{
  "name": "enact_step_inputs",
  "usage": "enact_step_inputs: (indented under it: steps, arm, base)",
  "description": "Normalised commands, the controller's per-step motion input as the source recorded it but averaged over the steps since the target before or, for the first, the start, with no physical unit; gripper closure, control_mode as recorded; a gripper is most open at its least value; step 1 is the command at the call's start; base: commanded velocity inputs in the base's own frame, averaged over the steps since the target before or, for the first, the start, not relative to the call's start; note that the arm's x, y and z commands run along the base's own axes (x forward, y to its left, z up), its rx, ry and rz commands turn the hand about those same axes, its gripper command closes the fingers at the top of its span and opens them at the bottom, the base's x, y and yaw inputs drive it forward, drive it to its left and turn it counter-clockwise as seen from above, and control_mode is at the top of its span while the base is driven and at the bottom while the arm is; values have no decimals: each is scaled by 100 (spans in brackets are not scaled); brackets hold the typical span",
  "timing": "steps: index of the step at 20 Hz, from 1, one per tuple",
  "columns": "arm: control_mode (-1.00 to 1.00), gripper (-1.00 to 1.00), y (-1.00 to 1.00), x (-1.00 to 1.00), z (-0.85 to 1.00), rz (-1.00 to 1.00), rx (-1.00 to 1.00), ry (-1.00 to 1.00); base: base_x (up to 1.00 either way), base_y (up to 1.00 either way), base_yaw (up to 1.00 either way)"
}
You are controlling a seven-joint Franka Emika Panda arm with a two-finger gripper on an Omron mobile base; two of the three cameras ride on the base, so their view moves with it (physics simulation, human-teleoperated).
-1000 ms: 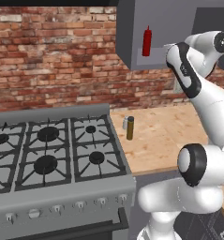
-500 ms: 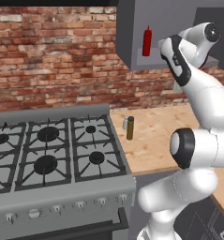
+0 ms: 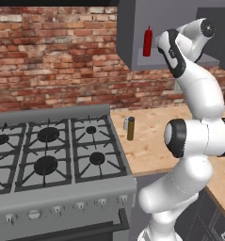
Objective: Collect the turmeric, ketchup, and shaker from the cabinet and place them next to the stove.
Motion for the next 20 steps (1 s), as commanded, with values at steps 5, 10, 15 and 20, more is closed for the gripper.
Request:
enact_step_inputs:
  steps: [5,10,15,20]
  arm:
    - [-100,-100,0,29,0,9,1,0]
    - [-100,-100,0,29,0,10,2,0]
    - [-100,-100,0,32,0,10,1,0]
    - [-100,-100,0,32,0,9,1,0]
  base:
    - [0,0,0]
    - [0,0,0]
    - [0,0,0]
    - [0,0,0]
